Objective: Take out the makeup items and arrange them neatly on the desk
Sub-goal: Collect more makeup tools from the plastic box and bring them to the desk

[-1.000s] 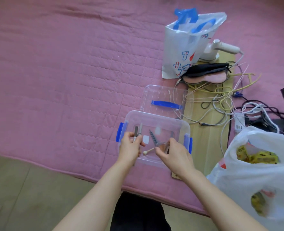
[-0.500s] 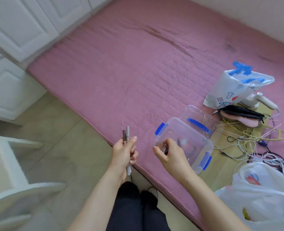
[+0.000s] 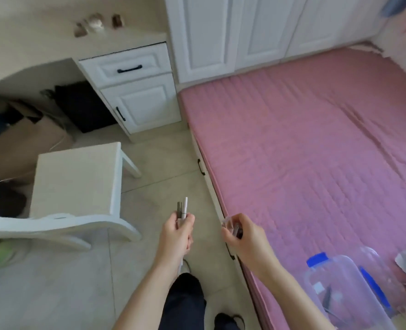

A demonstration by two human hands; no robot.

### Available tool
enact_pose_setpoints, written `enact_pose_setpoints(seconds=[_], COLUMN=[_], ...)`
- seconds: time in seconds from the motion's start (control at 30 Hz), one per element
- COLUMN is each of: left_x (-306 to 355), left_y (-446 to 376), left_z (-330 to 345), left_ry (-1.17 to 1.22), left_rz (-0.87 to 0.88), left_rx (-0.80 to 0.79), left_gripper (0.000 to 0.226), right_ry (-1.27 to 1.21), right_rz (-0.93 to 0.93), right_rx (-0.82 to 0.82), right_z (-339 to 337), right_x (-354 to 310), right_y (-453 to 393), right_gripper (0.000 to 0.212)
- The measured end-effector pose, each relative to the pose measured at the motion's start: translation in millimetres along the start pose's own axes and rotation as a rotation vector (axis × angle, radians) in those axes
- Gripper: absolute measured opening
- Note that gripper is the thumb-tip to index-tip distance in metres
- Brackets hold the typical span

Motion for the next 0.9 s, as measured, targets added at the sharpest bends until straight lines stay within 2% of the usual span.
enact_pose_setpoints(seconds=[0.23,0.43,0.6,0.77,0.9], left_x=[37.0,73.2,110.8,156.0,202.0], left_y=[-71.6,-141.3,-199.6,-252.9,-294.4], left_z=[-123.0,-195.3,-220.4,-220.4,-222.5], left_ry=[0.016,-0.098,-0.102,-0.07,0.043], left_rz=[-0.039,-0.003,-0.013,-0.009,-0.019], left_rx=[0.159,0.224,0.261,0.287,0.322], left_gripper=[0.017,0.024,0.033,0.029,0.025], right_ry=[0.123,0.324,0.361,0.372,0.438], right_rz=[-0.058,-0.191,-0.249,-0.276,-0.339], right_rx=[-0.106,-0.116,-0.134,-0.178,-0.226], right_z=[92.3,138.2,148.8,140.2,132.3], right_x=[-96.0,-172.1,-216.3,-247.8,-279.9], right_y=[-88.9,-165.9,-231.4,-303.3,-361.7], right_gripper=[0.019,0.027,0.035,0.036,0.038])
Point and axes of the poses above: each hand's wrist, its own y-axis away from the middle knuckle, its own z-axis out of the palm, x = y × z, the point moved 7 cm from there along -y, towards the middle knuckle, and after that the axes turned 12 degrees about -y, right-handed, at the moved point
